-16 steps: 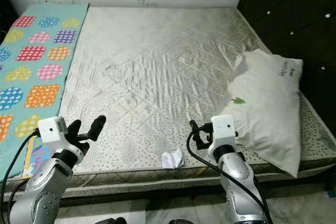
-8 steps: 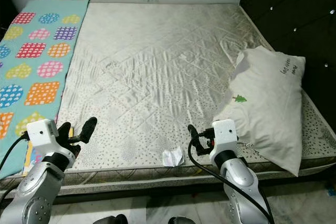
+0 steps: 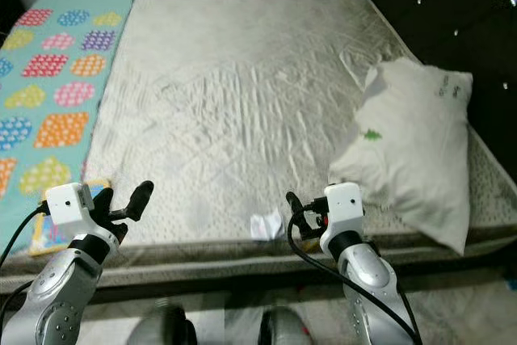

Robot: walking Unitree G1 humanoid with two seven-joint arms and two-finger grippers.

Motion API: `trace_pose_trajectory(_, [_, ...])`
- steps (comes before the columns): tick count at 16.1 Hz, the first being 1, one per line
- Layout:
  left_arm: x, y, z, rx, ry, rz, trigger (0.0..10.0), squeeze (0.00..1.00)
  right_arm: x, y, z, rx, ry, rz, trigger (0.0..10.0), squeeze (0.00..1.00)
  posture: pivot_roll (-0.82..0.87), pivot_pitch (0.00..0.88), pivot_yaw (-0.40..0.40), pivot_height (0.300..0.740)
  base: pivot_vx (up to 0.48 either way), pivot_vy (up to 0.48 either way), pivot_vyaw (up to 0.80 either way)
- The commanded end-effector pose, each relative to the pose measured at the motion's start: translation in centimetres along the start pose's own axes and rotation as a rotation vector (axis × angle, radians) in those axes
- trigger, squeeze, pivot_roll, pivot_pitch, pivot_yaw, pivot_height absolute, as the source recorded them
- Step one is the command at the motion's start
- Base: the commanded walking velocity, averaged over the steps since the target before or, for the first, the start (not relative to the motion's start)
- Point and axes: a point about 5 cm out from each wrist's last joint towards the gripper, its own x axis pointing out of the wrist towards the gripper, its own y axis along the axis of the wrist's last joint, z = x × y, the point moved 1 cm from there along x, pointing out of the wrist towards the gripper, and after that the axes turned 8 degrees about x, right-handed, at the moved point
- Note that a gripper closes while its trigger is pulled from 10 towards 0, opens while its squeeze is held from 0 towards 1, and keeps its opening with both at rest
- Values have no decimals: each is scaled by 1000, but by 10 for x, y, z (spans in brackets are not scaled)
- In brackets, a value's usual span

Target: Clean up the room

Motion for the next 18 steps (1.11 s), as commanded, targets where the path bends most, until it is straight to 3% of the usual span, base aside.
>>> trace_pose_trajectory(1, [-2,-1,0,12,-2,-12,10000,0,-2,-1,0,-1,4,-8,10000,0,-124,162,-32,625,0,0,0])
trace_pose_trajectory(18, [1,5,2,-8,0,21,10000,0,4,2,-2,-12,24,-17,10000,0,-127,189,-44,625,14,0,0])
